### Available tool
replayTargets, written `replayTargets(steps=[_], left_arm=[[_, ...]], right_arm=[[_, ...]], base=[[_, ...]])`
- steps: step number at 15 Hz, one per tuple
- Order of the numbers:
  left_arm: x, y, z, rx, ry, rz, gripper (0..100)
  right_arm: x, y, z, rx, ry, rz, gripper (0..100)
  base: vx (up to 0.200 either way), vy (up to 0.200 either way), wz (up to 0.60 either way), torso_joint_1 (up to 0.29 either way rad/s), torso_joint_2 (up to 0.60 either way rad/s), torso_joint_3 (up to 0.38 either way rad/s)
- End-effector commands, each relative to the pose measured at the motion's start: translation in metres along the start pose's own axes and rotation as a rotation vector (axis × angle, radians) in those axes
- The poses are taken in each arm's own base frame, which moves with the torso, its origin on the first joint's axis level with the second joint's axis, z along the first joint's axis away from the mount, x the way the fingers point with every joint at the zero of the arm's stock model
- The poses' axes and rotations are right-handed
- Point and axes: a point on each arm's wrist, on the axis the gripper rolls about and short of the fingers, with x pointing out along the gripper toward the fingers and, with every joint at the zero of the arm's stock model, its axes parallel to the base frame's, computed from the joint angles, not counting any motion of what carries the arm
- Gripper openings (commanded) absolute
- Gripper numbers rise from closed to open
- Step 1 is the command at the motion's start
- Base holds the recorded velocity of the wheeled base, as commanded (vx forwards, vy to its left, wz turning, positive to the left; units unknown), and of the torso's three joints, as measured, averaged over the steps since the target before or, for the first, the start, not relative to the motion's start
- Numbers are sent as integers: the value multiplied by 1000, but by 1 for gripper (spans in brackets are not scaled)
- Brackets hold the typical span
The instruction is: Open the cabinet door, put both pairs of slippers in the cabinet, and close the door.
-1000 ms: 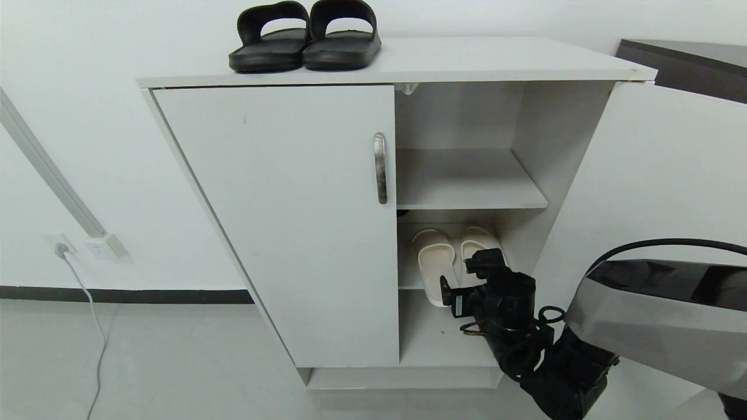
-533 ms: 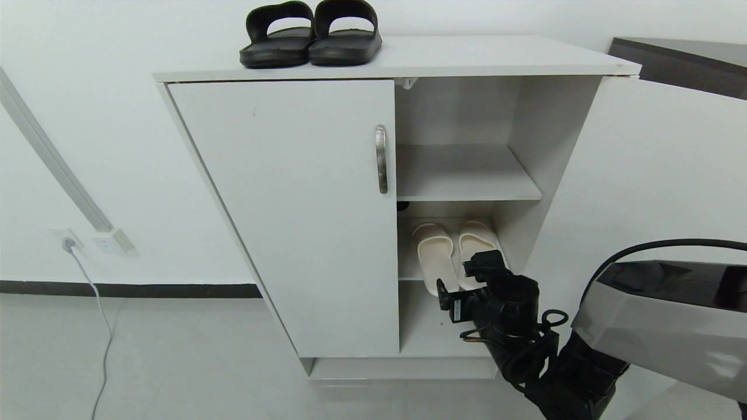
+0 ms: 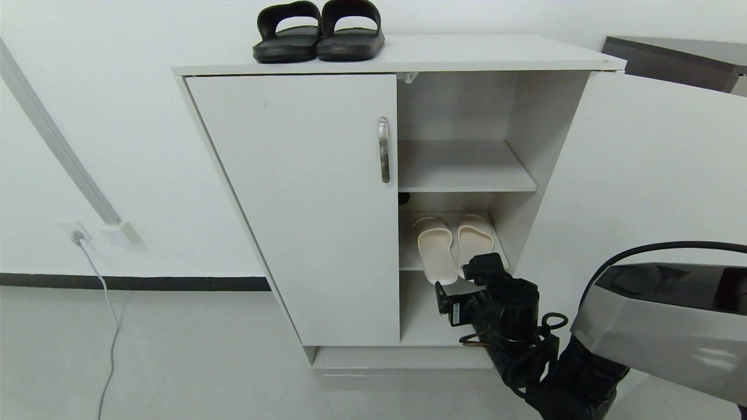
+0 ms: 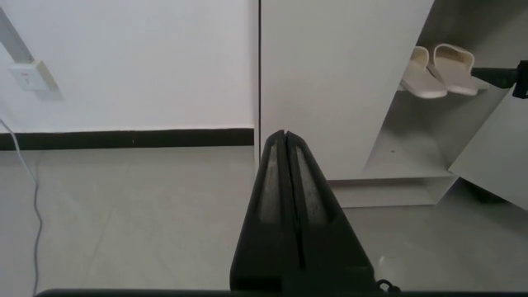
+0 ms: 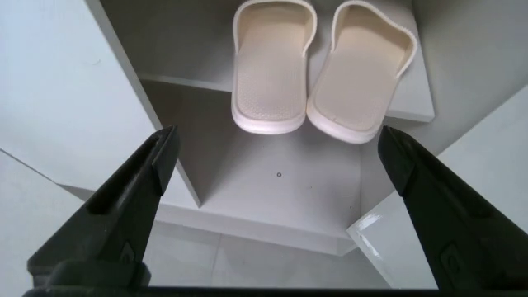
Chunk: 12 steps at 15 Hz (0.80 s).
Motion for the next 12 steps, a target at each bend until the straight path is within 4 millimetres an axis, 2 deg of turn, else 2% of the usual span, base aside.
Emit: replayTargets(steps=[1,12], left_arm=[[0,0,0,-1,1,2,0],[0,0,0,1,1,-1,0]], right_arm=[[1,0,-3,-3,6,-1,100],[1,-1,-3,-5,8,-4,100]], base=[[0,0,0,0,0,0],[0,0,0,0,0,19]])
